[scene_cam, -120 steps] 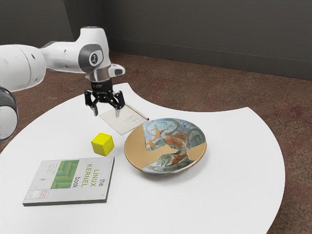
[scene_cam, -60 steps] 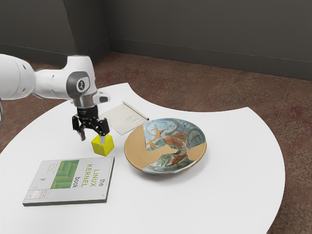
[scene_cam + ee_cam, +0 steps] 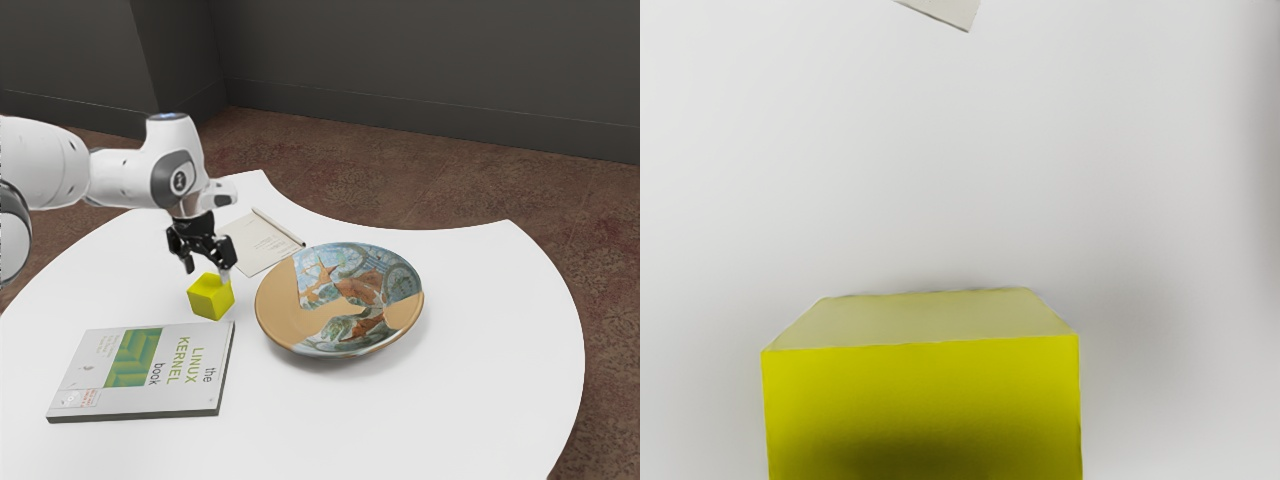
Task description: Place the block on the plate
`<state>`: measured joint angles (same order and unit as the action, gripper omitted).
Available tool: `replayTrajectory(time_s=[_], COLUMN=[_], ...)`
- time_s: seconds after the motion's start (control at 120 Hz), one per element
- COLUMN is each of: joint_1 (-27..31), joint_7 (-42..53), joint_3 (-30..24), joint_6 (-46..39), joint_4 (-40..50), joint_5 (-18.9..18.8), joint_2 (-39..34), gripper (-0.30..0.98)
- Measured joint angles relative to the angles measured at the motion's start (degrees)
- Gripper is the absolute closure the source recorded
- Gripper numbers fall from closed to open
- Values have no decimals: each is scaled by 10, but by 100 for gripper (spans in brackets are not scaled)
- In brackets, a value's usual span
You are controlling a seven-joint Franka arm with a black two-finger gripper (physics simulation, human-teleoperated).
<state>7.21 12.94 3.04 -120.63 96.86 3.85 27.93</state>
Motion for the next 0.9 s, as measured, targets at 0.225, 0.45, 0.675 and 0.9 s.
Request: replayTrajectory(time_s=[0.225,0.45,0.675,0.9], joint_1=[3,4,5,4], joint_7=[19,34,44,52], joint_3=[2,4,4,3], joint_6=[-7,-10,-12,-21], joint_4=[-3,-6,-6,-6], joint_5=[6,8,11,18], joint_2=[11,17,28,37], gripper=[0,0,0,0])
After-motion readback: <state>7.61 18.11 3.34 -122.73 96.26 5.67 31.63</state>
